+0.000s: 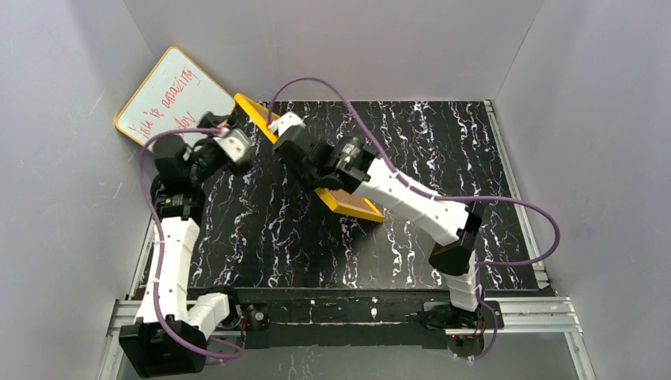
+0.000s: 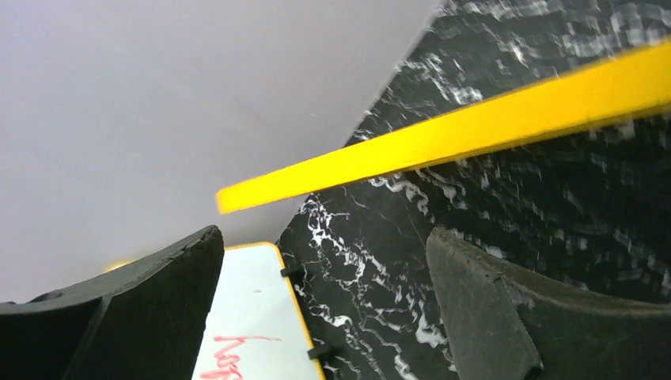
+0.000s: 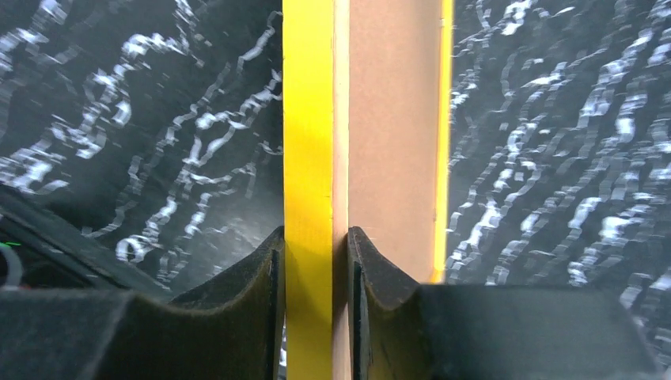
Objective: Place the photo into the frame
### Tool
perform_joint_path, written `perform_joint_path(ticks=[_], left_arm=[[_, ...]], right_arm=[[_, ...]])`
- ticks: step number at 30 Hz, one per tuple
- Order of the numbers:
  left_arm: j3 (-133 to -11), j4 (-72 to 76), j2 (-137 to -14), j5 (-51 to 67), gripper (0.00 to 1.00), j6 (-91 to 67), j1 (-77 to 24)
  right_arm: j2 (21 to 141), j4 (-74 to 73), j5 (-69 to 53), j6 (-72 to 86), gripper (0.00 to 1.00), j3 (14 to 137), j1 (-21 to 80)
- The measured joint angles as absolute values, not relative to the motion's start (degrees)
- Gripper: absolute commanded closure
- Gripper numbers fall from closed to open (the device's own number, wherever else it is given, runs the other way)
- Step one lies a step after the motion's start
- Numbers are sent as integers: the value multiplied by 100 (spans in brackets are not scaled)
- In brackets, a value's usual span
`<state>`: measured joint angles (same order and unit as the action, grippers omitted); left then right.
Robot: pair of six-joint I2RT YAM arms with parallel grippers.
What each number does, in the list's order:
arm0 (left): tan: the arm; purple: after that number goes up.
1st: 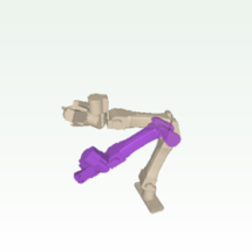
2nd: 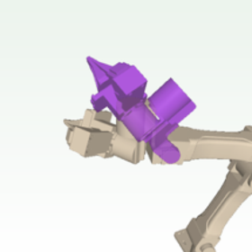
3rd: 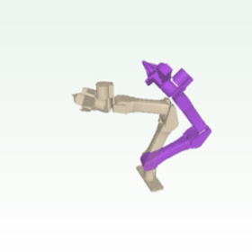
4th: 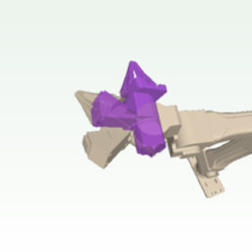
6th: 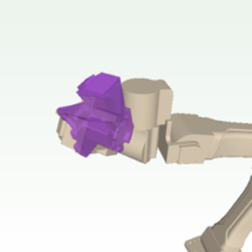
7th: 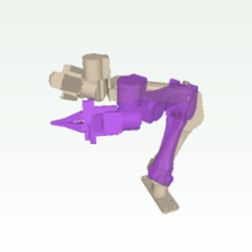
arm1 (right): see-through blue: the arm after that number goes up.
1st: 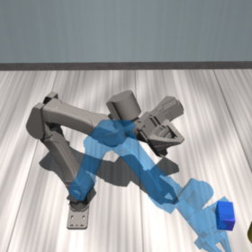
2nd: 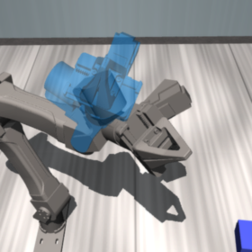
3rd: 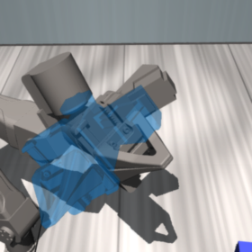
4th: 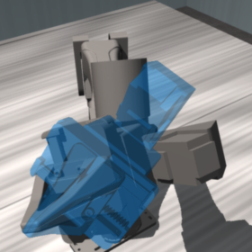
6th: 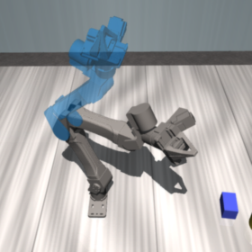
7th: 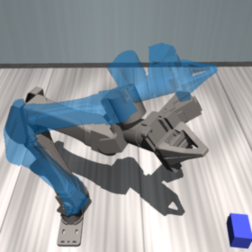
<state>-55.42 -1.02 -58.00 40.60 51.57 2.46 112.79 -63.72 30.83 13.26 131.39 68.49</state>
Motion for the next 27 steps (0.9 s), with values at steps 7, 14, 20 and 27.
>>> perform_joint_path(ticks=[7, 14, 20, 27], left_arm=[[-6309, 642, -5778, 4097, 2, 2132, 757], [-6606, 722, -6132, 4381, 2, 703, 814], [-6604, 349, -6296, 4753, 2, 399, 814], [-6818, -790, -6799, 5135, 2, 668, 814]], right_arm=[[10497, -5356, 1286, 2182, 99, 12258, 5323], [9351, -4442, -353, 3640, 99, 10818, 3627], [8785, -3750, -1391, 4576, 99, 9690, 2902], [7848, -2318, -2349, 5572, 99, 7647, 2198]])
